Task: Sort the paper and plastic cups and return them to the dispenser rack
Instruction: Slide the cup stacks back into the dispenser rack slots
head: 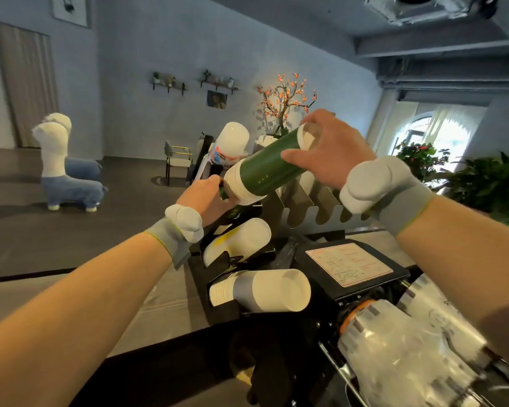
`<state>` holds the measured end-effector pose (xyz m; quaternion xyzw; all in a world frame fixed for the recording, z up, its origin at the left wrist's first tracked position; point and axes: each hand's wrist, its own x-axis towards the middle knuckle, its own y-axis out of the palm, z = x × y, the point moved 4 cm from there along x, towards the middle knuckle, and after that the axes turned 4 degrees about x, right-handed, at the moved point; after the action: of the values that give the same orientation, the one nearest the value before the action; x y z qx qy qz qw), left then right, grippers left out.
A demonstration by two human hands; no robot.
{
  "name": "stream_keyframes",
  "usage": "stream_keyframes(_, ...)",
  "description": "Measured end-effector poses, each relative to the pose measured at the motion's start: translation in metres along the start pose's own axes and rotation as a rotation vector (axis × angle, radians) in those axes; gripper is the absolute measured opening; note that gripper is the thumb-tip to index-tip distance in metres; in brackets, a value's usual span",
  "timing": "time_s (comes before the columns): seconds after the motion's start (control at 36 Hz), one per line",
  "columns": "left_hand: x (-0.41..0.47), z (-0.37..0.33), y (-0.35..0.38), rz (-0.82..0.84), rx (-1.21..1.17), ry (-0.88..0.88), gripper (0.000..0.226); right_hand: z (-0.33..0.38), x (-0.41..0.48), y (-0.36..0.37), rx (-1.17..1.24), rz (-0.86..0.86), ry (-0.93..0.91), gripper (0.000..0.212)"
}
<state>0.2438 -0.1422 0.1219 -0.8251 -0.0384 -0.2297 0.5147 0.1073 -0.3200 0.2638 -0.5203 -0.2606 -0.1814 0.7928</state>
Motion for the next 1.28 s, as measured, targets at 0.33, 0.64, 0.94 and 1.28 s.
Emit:
stream_keyframes(0.33, 0.000, -0.005, 0.007, -0.239, -0.273, 0.234, 0.074, 0.008, 0.022, 0.048, -0.106, 0.082, -0.130, 0.068)
stream_keyframes(0.64, 0.002, 0.004, 0.020, -0.015, -0.267, 0.012, 0.055, -0.002, 0.031, 0.095, -0.207, 0.295, -0.050, 0.061)
stream_keyframes(0.94, -0.018, 0.007, 0.012, 0.057, -0.309, -0.013, 0.051, -0.005, 0.021, 0.098, -0.129, 0.269, -0.039, 0.065)
stream_keyframes(1.28, -0.137, 0.074, -0.046, 0.360, -0.208, 0.113, 0.020, 0.082, -0.062, 0.112, -0.011, 0.459, -0.241, 0.044)
